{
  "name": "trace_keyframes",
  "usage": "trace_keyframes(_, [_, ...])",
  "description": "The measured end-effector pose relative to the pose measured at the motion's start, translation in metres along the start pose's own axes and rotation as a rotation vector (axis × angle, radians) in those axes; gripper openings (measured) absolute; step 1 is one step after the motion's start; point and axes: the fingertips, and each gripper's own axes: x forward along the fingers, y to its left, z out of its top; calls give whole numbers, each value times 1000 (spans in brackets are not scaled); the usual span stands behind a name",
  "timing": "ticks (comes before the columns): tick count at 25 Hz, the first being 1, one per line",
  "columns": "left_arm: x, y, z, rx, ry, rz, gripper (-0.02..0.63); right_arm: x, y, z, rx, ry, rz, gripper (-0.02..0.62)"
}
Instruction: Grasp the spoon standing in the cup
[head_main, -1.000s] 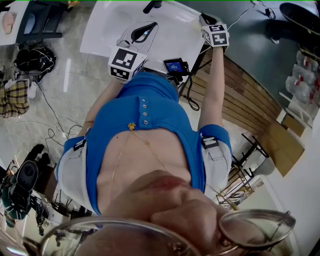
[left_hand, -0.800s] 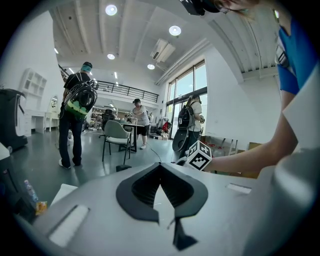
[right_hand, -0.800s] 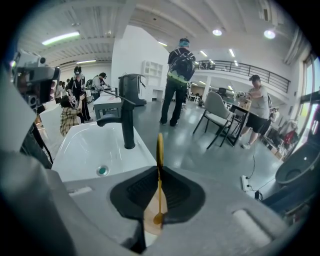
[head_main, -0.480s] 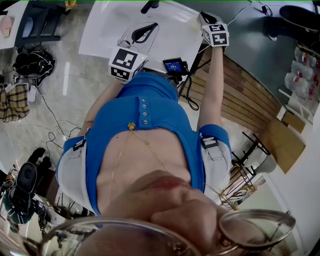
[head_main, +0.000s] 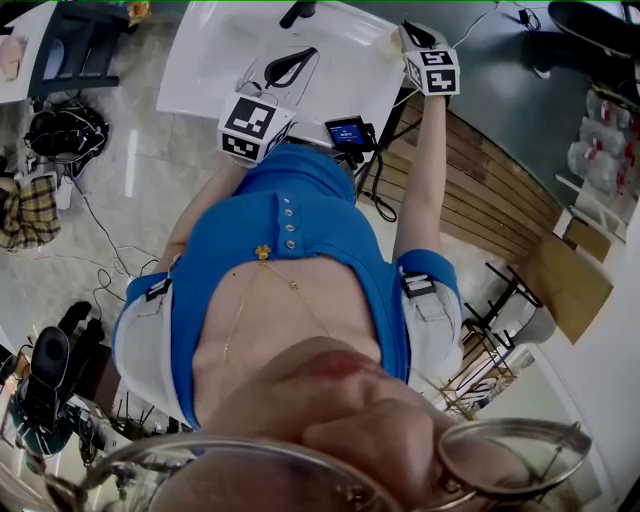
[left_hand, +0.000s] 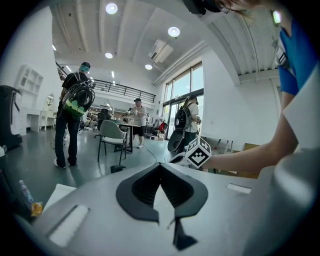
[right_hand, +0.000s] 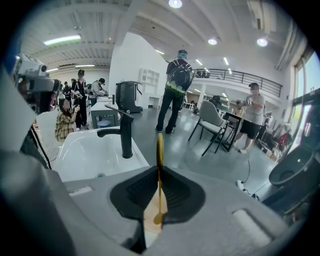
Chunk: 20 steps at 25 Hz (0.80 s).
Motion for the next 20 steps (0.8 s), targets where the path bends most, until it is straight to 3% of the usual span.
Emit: trace_keyframes(20, [-2,-9,6,32,-5,-38,0,-20,0,30,12,-78,-33,21])
